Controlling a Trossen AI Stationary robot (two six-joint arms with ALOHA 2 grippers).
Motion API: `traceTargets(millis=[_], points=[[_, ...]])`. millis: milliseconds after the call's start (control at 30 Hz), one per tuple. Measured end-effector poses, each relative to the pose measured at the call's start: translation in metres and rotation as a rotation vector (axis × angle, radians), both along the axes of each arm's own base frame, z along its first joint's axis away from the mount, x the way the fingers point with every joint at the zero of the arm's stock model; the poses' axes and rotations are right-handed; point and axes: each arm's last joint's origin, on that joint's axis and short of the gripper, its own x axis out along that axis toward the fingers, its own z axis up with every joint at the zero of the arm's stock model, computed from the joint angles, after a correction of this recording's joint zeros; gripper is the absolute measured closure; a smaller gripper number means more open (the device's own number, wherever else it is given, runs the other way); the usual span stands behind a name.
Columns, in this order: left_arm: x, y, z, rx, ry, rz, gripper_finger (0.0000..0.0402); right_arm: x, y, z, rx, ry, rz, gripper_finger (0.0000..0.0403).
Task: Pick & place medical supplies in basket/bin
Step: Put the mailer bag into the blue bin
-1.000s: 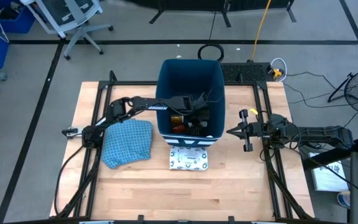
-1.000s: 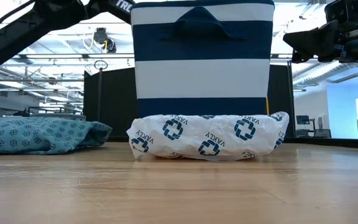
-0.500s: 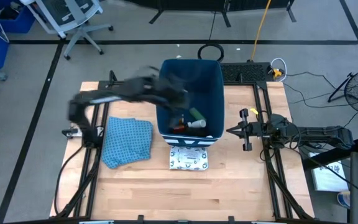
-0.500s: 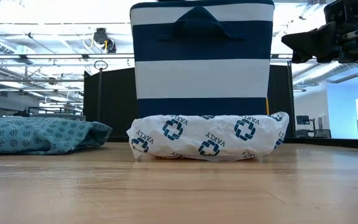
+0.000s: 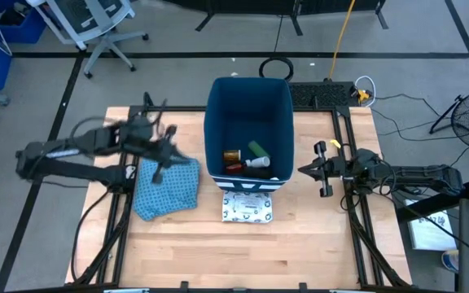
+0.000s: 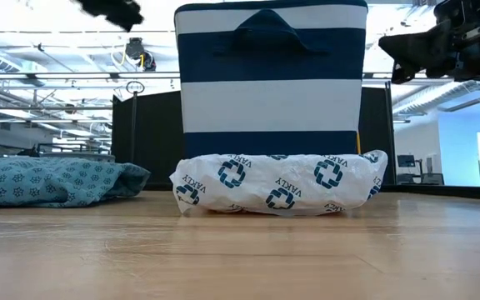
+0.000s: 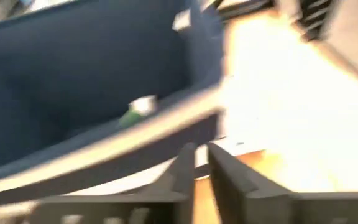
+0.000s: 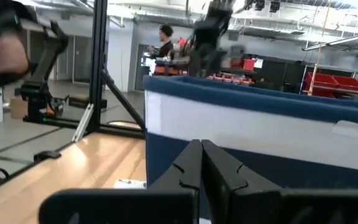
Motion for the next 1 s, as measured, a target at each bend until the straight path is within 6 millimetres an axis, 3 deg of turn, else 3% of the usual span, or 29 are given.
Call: traceTargets(millis=[67, 267, 400, 700, 867, 1000], points=[[-0.013, -0.005, -0.023, -0.048, -0.091, -0.066, 0.0390, 0.000, 0.000, 0.000, 0.008, -0.001, 0.002, 0.0403], [-0.036, -0.010, -0.085, -0.136, -0.301, -0.018, 0.0398, 0.000, 0.000, 0.000, -0.004, -0.002, 0.000, 0.0403], [-0.044, -0.012, -0.114, -0.141, -0.384, -0.014, 0.0398, 0.000, 0.000, 0.000, -0.008, -0.002, -0.001, 0.0403], [-0.049, -0.010, -0.145, -0.115, -0.442, 0.070, 0.0399, 0.000, 0.000, 0.000, -0.029, -0.004, -0.005, 0.0403], [-0.049, -0.010, -0.150, -0.098, -0.432, 0.092, 0.0384, 0.000, 0.000, 0.001, -0.027, -0.010, -0.010, 0.0403], [-0.049, -0.010, -0.150, -0.086, -0.434, 0.088, 0.0371, -0.003, -0.001, 0.014, 0.052, -0.142, -0.038, 0.0403]])
